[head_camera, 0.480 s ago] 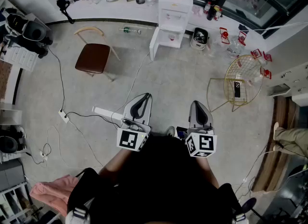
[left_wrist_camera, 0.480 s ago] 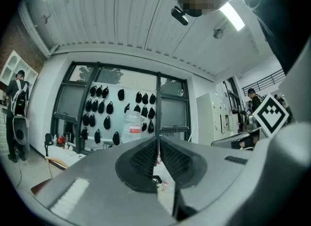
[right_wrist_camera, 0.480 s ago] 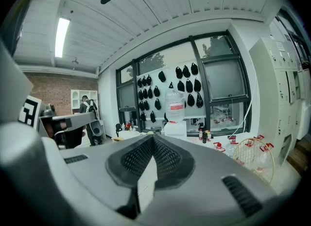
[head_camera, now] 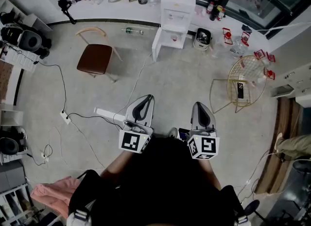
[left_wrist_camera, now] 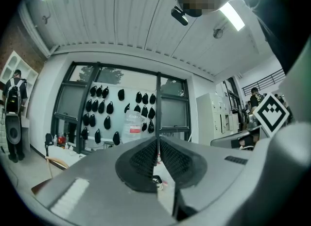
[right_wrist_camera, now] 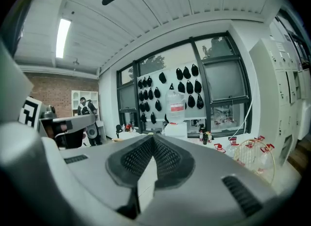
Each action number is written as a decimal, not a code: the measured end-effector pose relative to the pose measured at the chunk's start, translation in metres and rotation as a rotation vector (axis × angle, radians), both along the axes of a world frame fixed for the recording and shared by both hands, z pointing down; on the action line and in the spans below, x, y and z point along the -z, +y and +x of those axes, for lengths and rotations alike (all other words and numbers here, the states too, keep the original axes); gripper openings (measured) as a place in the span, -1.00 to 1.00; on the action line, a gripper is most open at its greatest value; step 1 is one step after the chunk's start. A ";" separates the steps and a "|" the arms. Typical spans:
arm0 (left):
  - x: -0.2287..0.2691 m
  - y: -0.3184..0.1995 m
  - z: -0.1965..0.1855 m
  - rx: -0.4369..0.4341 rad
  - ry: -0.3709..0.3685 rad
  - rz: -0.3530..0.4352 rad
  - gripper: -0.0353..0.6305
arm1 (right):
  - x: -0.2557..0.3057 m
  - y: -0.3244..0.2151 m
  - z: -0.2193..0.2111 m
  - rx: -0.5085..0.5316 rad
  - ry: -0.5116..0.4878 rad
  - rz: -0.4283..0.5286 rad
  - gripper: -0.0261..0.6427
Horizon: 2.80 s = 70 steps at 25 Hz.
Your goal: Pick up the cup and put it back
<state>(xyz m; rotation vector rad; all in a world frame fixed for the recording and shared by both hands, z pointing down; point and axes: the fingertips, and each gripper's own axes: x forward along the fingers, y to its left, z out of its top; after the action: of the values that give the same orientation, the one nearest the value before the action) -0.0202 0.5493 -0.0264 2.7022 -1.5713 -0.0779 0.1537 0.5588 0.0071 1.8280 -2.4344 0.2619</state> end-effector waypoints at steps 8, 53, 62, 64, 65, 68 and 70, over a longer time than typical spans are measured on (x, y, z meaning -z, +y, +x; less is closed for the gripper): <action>0.003 0.000 -0.005 0.008 0.015 0.007 -0.84 | 0.023 -0.001 -0.006 -0.005 -0.026 0.091 -0.82; -0.054 -0.237 -0.078 -0.046 0.016 -0.098 -0.84 | -0.067 -0.265 -0.094 0.025 -0.014 -0.104 -0.15; -0.051 -0.354 -0.027 -0.048 0.019 -0.086 -0.84 | -0.078 -0.407 -0.047 0.057 0.023 -0.091 -0.15; -0.054 -0.370 -0.022 -0.047 0.008 -0.094 -0.84 | -0.082 -0.425 -0.041 0.052 0.018 -0.095 -0.15; -0.056 -0.379 -0.020 -0.045 0.001 -0.097 -0.84 | -0.083 -0.435 -0.038 0.049 0.015 -0.098 -0.15; -0.061 -0.409 -0.020 -0.043 0.002 -0.110 -0.84 | -0.089 -0.463 -0.037 0.035 0.009 -0.107 -0.15; -0.065 -0.427 -0.021 -0.050 0.014 -0.114 -0.84 | -0.095 -0.479 -0.039 0.025 0.011 -0.112 -0.15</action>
<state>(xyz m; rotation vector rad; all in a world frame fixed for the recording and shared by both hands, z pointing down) -0.0413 0.1220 0.0387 2.6455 -1.4555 -0.0066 0.1152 0.0796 0.1021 1.7471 -2.3815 0.3777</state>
